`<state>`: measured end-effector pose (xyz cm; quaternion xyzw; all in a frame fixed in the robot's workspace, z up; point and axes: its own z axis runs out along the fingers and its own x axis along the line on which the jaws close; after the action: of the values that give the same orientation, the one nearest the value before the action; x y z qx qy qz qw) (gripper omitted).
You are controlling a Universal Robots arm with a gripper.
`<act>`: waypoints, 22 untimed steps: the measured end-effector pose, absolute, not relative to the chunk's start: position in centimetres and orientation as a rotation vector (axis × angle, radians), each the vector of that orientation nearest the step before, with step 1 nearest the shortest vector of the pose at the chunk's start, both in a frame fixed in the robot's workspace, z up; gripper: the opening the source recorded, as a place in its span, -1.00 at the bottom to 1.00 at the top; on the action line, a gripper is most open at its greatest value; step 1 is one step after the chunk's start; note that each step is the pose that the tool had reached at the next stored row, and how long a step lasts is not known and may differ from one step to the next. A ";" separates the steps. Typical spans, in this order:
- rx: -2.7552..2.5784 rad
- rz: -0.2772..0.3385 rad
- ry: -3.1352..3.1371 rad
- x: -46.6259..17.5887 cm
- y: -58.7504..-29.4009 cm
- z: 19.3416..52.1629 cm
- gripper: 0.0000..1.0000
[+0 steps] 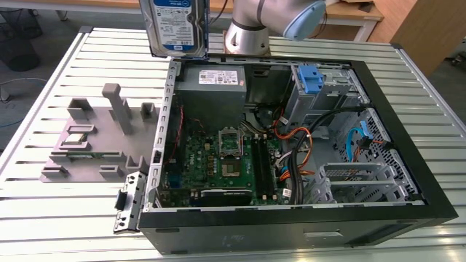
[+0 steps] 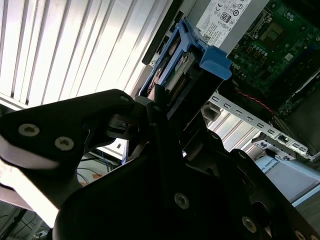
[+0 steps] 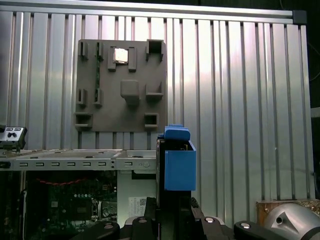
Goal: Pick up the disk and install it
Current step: 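Pick up the disk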
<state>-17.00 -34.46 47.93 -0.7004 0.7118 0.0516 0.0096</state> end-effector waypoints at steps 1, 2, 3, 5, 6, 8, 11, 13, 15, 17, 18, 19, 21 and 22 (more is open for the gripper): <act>-2.187 0.161 2.223 -16.9 -34.5 47.9 -0.30; -2.187 0.161 2.223 -16.8 -34.5 47.9 -0.30; -2.187 0.161 2.223 -16.7 -34.5 47.9 -0.30; -2.187 0.161 2.223 -16.5 -34.5 47.9 -0.30; -2.187 0.161 2.223 -16.4 -34.5 47.9 -0.30; -2.187 0.161 2.223 -16.2 -34.5 47.9 -0.30; -2.187 0.161 2.223 -15.9 -34.5 47.9 -0.30; -2.187 0.161 2.223 -15.7 -34.5 47.9 -0.30; -2.187 0.161 2.223 -15.6 -34.5 47.9 -0.30; -2.187 0.161 2.223 -15.4 -34.5 47.9 -0.30; -2.187 0.161 2.223 -15.3 -34.5 47.9 -0.30; -2.187 0.161 2.223 -15.2 -34.5 47.9 -0.30; -2.187 0.161 2.223 -15.1 -34.5 47.9 -0.30; -2.187 0.161 2.223 -15.0 -34.5 47.9 -0.30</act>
<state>-14.97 -34.46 47.93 -0.7004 0.7118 0.0516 0.0095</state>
